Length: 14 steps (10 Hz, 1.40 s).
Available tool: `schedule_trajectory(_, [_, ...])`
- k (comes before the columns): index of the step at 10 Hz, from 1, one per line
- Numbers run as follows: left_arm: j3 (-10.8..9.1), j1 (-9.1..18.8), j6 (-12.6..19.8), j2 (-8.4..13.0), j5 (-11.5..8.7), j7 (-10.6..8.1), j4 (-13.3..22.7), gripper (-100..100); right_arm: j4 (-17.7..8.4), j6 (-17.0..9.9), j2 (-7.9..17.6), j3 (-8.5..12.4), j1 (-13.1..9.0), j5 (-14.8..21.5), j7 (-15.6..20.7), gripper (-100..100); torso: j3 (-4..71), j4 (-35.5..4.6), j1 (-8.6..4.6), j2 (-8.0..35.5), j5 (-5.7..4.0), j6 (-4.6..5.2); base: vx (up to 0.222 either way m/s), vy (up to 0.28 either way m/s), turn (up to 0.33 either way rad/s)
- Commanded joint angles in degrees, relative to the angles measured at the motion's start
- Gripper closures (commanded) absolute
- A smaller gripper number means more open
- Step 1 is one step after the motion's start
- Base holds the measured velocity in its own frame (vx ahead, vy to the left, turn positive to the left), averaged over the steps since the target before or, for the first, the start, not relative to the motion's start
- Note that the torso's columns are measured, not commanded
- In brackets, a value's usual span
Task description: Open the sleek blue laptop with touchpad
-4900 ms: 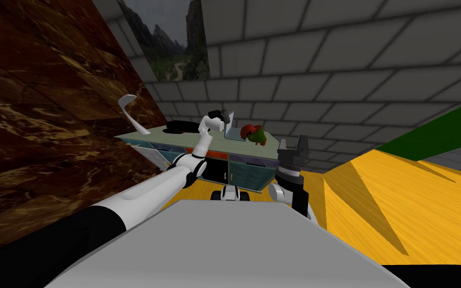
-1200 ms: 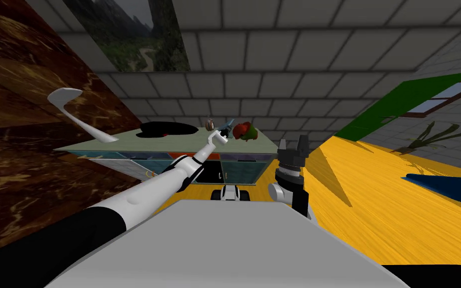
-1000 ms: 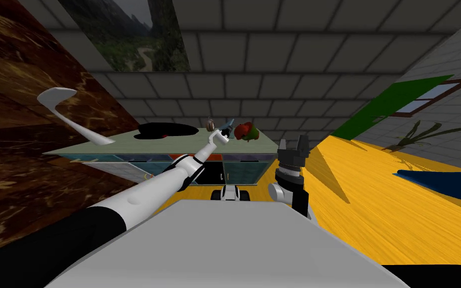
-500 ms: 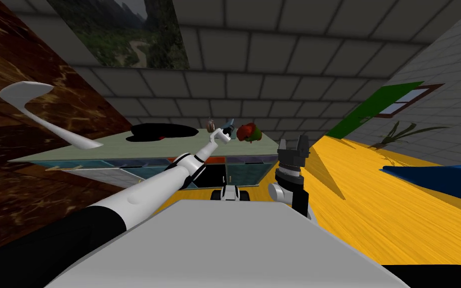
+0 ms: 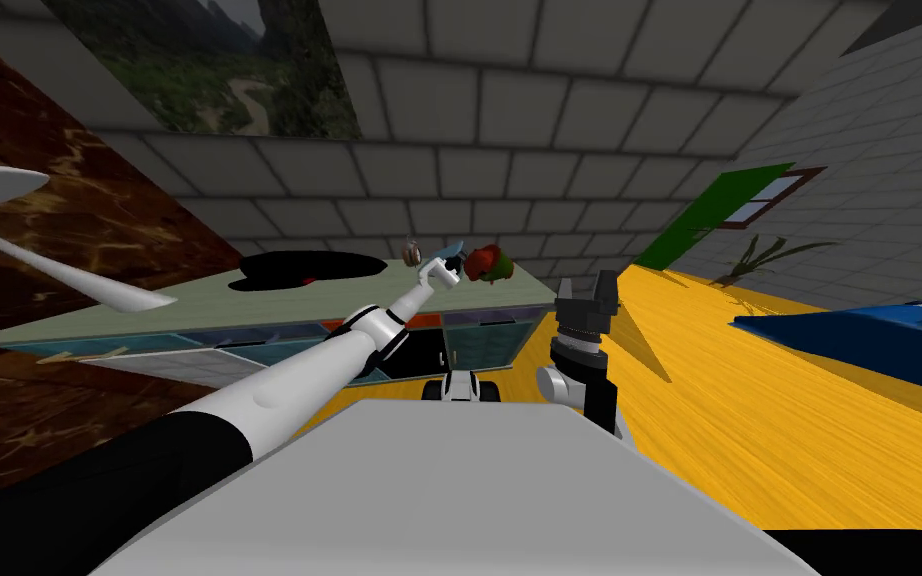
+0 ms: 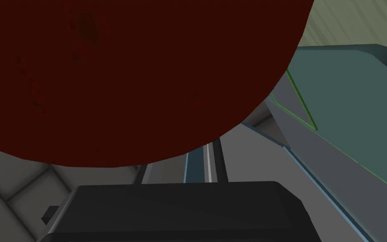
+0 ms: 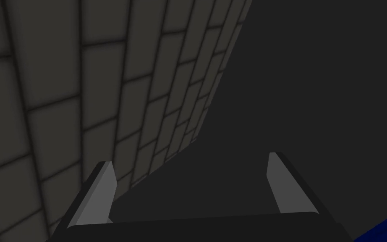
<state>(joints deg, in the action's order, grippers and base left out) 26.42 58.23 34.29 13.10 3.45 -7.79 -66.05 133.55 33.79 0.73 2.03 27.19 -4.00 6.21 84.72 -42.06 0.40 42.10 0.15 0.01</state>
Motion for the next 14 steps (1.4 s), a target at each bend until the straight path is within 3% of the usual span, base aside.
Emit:
schedule_trajectory(1, [2.12, -0.07, -0.39, 4.79, -2.49, -3.23, 0.48, -100, 0.0, 0.0, 0.0, 0.0, 0.0, 0.0, 0.0, 0, -0.15, -0.19, -0.27, 0.19, -0.11, 0.02, -0.079, 0.005, -0.348])
schedule_trajectory(3, [2.12, -0.07, -0.39, 8.18, -2.49, -3.23, 0.48, -100, 0.0, 0.0, 0.0, 0.0, 0.0, 0.0, 0.0, 0, -0.21, -0.19, -0.5, 0.26, -0.19, 0.0, -0.05, -0.004, -0.148])
schedule_trajectory(4, [3.51, -0.06, -0.8, 10.43, -4.09, -5.36, 1.15, -100, 0.0, 0.0, 0.0, 0.0, 0.01, 0.0, 0.0, 0, -0.12, -0.19, -0.43, 0.12, -0.16, -0.03, -0.055, -0.012, -0.345])
schedule_trajectory(6, [3.51, -0.06, -0.8, 13.03, -4.09, -5.36, 1.15, -100, 0.0, 0.0, 0.0, 0.0, 0.0, 0.0, 0.0, 0, -0.1, -0.26, -0.49, 0.12, -0.21, 0.08, -0.055, -0.016, -0.167])
schedule_trajectory(7, [4.89, -0.06, -1.2, 15.16, -5.7, -7.49, 1.82, -100, 0.01, 0.0, 0.0, 0.01, 0.02, 0.0, 0.0, 0, -0.09, -0.29, -0.39, 0.09, -0.18, -0.08, -0.05, -0.017, -0.346])
schedule_trajectory(8, [4.89, -0.06, -1.2, 16.85, -5.7, -7.49, 1.82, -100, 0.0, 0.0, 0.0, 0.0, 0.0, 0.0, 0.0, 0, -0.14, -0.23, -0.46, 0.19, -0.18, 0.14, -0.053, -0.012, -0.248])
schedule_trajectory(9, [6.28, -0.05, -1.6, 19.19, -7.3, -9.61, 2.5, -100, 0.0, 0.0, 0.0, 0.0, 0.01, 0.0, 0.0, 0, -0.14, -0.21, -0.49, 0.18, -0.19, 0.06, -0.069, -0.032, -0.365])
schedule_trajectory(10, [6.28, -0.05, -1.6, 21.4, -7.3, -9.61, 2.5, -100, 0.0, 0.0, 0.0, 0.0, 0.0, 0.0, 0.0, 0, -0.14, -0.18, -0.57, 0.19, -0.2, 0.17, -0.077, -0.022, -0.212])
schedule_trajectory(12, [6.28, -0.05, -1.6, 22.74, -7.3, -9.61, 2.5, -100, 0.01, 0.0, 0.0, 0.01, 0.02, 0.0, 0.0, 0, -0.1, -0.26, -0.37, 0.11, -0.16, -0.08, -0.028, -0.008, -0.003])
schedule_trajectory(13, [7.67, -0.04, -2.0, 24.94, -8.9, -11.74, 3.17, -100, 0.0, 0.0, 0.0, 0.01, 0.03, 0.0, 0.0, 0, -0.11, -0.29, -0.29, 0.12, -0.14, -0.07, -0.037, -0.022, -0.266])
schedule_trajectory(14, [7.67, -0.04, -2.0, 26.97, -8.9, -11.74, 3.17, -100, 0.0, 0.0, 0.0, 0.01, 0.01, 0.0, 0.0, 0, -0.15, -0.25, -0.45, 0.21, -0.17, 0.15, -0.061, -0.019, -0.347])
